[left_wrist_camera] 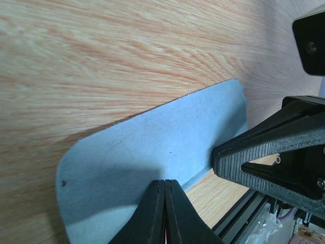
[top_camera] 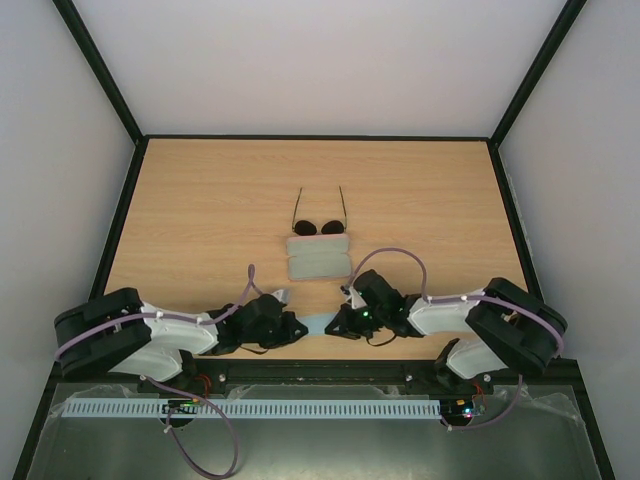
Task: Organize the sunglasses
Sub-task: Adjust the glasses cleaning cloth at the center of the board.
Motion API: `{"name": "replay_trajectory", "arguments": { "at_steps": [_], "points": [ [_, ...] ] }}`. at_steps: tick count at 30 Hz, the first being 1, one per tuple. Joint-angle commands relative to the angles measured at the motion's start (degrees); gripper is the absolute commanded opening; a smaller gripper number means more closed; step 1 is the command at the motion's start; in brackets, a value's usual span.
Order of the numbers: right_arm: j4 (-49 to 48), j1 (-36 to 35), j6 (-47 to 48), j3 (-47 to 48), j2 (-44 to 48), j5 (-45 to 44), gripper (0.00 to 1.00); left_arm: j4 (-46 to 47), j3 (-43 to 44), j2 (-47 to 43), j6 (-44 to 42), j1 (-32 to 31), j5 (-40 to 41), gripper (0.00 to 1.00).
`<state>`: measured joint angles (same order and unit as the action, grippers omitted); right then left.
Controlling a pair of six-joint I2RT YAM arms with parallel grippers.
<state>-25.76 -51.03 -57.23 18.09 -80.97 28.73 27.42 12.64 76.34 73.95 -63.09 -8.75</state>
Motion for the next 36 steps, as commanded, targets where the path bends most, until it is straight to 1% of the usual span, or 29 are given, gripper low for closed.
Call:
{"name": "replay_trajectory", "arguments": {
  "at_steps": [1, 11, 22, 30, 36],
  "points": [
    [4.46, -0.33, 1.25, -1.36, 1.43, -1.87, 0.02, -3.95, -1.67, -1.79, -0.04, -0.28, 1.45, 0.02],
    [7.30, -0.06, 1.79, -1.54, 3.62, -3.54, 0.02, -6.73, -3.17, -5.67, 0.40, -0.33, 2.58, 0.02],
    [12.77, 1.28, 3.24, -1.76, 7.78, -5.63, 0.03, -8.26, -5.04, -8.99, 1.36, -0.33, 3.51, 0.02],
    [15.56, 2.56, 3.99, -2.56, 9.92, -6.36, 0.03, -9.41, -5.56, -10.34, 1.69, -0.28, 3.97, 0.02],
    [20.18, 4.12, 5.45, -3.02, 14.18, -7.88, 0.04, -12.09, -6.41, -13.64, 2.74, -0.29, 4.59, 0.02]
  ]
}}
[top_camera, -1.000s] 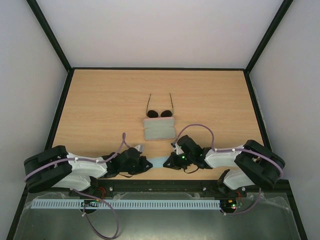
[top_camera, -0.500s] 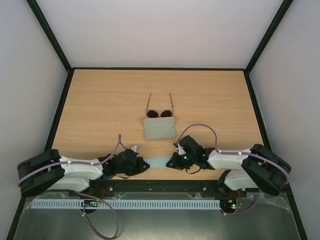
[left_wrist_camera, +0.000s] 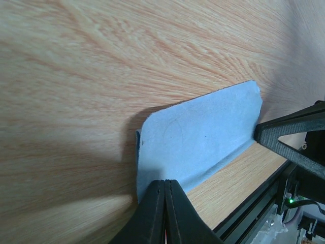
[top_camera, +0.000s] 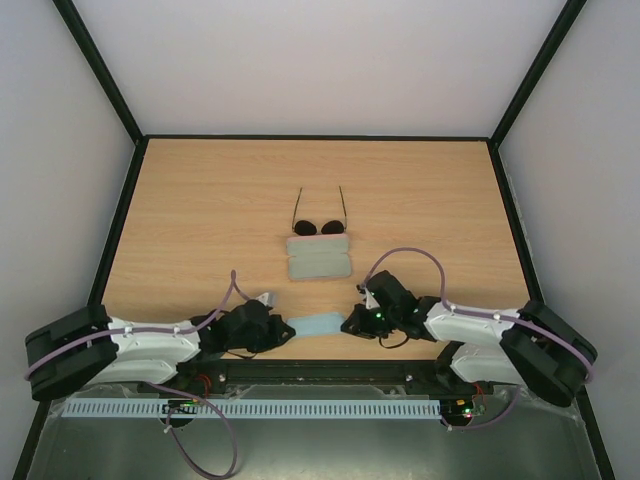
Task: Organize the sunglasses
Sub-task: Adjust the glasses cleaning cloth at the center of the board.
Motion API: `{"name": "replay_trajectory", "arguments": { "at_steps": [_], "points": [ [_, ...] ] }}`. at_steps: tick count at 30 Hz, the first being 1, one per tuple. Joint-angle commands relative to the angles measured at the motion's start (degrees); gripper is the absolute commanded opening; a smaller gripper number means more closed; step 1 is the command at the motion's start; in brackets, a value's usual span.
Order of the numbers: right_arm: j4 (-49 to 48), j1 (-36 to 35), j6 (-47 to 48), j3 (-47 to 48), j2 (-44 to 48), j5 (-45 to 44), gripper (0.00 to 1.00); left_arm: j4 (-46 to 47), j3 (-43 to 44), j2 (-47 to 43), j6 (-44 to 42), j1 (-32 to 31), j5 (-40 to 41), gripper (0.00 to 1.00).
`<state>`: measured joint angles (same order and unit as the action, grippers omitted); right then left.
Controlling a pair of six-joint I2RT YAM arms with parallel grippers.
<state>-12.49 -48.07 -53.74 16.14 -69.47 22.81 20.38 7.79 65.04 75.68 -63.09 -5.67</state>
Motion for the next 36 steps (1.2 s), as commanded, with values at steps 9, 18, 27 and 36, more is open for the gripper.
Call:
{"name": "replay_trajectory", "arguments": {
  "at_steps": [9, 18, 27, 36],
  "points": [
    [13.35, 2.05, 3.61, 2.51, 10.19, -1.95, 0.06, -16.47, 4.57, -12.54, -0.12, -0.30, 4.79, 0.26],
    [3.74, 2.07, 2.38, 6.64, 4.54, 6.85, 0.07, -2.77, 6.32, -3.63, -1.61, 1.12, 1.18, 0.07],
    [-8.01, 1.59, -0.14, 9.43, -8.51, 11.77, 0.03, 6.18, 9.10, 8.60, -3.43, 2.91, -1.12, 0.02],
    [-10.31, -0.04, -0.23, 12.68, -16.41, 11.48, 0.03, 6.66, 10.72, 12.70, -4.73, 4.03, -1.62, 0.02]
  ]
}}
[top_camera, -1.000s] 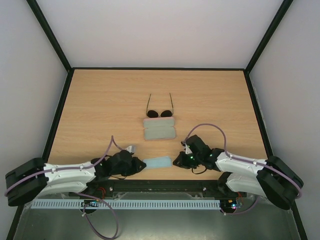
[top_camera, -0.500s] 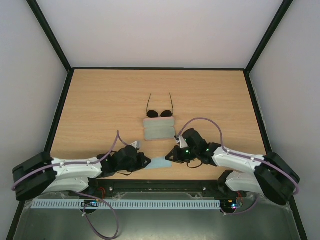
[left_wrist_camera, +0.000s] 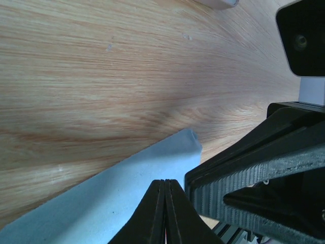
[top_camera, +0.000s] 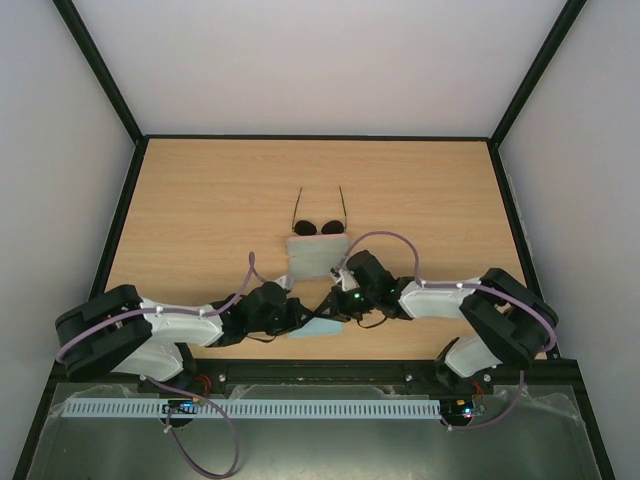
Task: Organize the sunglasses
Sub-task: Adjust the glasses cleaning cloth at the center of the board.
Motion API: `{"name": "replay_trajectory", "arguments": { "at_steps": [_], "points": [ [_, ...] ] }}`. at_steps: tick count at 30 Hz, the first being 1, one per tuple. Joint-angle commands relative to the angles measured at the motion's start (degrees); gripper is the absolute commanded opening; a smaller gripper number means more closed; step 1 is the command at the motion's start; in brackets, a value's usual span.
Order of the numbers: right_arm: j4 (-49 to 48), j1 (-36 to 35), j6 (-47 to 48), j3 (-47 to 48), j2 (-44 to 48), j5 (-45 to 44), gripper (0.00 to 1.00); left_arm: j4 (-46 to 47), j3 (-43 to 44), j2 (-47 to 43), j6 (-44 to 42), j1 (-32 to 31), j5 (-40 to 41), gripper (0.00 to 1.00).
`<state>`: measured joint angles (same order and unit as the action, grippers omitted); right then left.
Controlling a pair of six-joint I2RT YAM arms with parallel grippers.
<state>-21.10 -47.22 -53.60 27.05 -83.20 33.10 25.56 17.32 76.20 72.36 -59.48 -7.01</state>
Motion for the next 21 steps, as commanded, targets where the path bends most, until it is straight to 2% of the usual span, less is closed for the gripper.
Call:
{"name": "replay_trajectory", "arguments": {
  "at_steps": [1, 21],
  "points": [
    [-1.79, -0.98, -0.36, 1.93, -3.24, 1.10, 0.03, 1.38, 1.05, 1.73, -1.43, 0.47, -0.24, 0.02],
    [-2.82, -1.68, -0.19, 2.13, -9.32, -0.83, 0.01, 1.86, -1.61, 5.30, -1.17, 0.47, 0.66, 0.02]
  ]
}}
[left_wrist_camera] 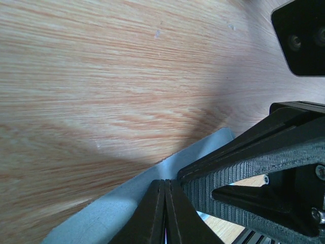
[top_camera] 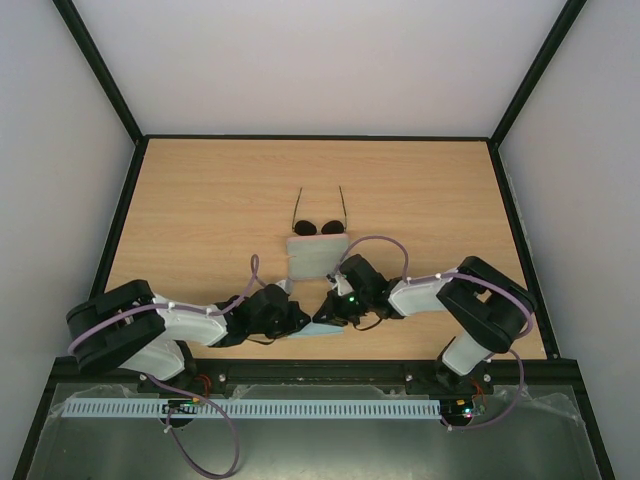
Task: Organize the sunglasses
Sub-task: Adjust the glasses cleaning cloth at the center of the board.
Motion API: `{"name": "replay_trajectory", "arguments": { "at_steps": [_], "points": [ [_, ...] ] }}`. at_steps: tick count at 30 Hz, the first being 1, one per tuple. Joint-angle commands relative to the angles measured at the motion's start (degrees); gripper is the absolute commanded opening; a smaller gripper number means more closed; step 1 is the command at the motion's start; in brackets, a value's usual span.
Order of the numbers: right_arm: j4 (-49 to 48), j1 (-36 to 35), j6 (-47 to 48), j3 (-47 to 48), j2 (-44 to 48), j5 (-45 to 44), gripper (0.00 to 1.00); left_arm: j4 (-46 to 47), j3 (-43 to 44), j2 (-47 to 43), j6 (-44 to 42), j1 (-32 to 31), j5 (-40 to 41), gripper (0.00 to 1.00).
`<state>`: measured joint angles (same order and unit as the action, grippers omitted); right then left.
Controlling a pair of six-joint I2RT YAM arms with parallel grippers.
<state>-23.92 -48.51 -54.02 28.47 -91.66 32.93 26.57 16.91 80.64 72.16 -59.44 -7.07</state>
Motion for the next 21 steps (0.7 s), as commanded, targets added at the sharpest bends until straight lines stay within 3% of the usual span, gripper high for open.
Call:
{"name": "replay_trajectory", "arguments": {
  "at_steps": [1, 21],
  "points": [
    [0.26, -0.44, 0.30, 0.68, -0.82, -0.93, 0.01, 0.85, -1.28, 0.72, -0.93, 0.39, 0.82, 0.02],
    [10.64, 2.01, 5.31, -2.29, 6.69, -6.46, 0.02, -3.98, -5.17, -7.04, -0.30, 0.46, 2.85, 0.02]
  ]
}}
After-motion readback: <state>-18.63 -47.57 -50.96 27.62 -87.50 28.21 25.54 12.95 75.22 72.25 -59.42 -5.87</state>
